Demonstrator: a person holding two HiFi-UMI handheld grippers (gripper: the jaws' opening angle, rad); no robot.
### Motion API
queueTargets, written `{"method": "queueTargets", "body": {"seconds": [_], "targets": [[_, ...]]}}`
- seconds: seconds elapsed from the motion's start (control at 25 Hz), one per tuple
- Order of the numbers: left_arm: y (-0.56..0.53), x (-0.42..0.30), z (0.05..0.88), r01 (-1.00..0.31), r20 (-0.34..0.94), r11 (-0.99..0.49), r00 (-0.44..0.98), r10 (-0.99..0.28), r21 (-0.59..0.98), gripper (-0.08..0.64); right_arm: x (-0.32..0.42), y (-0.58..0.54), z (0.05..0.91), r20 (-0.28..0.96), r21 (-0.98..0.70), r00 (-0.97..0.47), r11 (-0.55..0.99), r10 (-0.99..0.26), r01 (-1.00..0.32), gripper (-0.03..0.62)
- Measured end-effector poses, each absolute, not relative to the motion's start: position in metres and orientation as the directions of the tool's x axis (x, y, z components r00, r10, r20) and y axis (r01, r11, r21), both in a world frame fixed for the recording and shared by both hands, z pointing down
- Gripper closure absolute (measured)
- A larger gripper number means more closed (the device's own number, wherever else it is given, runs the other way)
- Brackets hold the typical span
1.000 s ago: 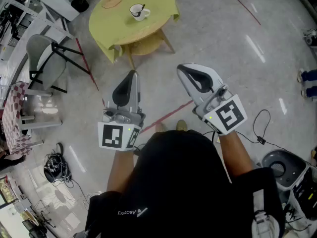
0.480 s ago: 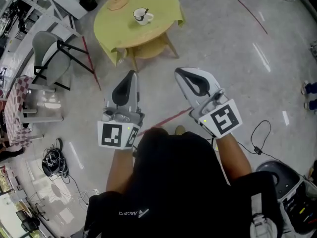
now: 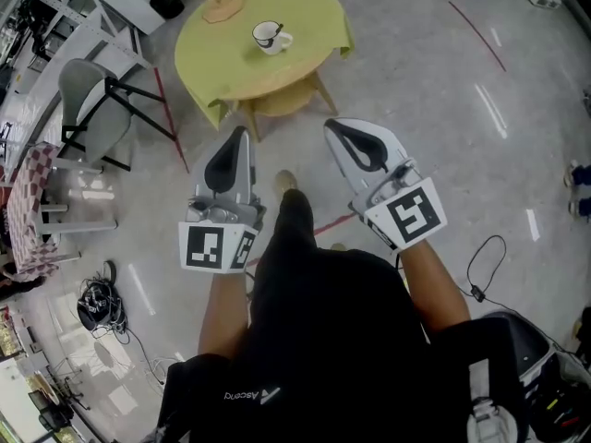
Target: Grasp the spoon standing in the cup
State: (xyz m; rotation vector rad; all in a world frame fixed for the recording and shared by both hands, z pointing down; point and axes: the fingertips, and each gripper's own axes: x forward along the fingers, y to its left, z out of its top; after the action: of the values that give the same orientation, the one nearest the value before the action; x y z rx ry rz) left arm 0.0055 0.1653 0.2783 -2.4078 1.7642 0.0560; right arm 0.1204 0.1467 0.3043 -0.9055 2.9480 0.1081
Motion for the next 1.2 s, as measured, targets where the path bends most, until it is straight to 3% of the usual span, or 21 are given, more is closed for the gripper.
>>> {"method": "queueTargets", "body": {"seconds": [0.36, 0.8, 1.2], "targets": [[-0.021, -0.063, 0.292, -0.946, -0.122, -0.312, 0.321, -0.939, -0.089, 0.548, 0.048, -0.035, 0.329, 0.006, 0.047, -0.804, 0.804, -0.594, -0.593, 0.589], [-0.183, -0.153, 0.296, -0.903, -0.085, -0.425, 0.429, -0.899, -0.062, 0.548, -0.045, -0.201, 0.363, 0.121, 0.022, -0.656, 0.663, -0.745, -0.748, 0.588], [-0.251, -0.177, 0.325, -0.862, -0.029, -0.507, 0.507, -0.861, -0.022, 0.548, -0.055, -0.280, 0.434, 0.273, -0.088, -0.486, 0.481, -0.830, -0.872, 0.442]]}}
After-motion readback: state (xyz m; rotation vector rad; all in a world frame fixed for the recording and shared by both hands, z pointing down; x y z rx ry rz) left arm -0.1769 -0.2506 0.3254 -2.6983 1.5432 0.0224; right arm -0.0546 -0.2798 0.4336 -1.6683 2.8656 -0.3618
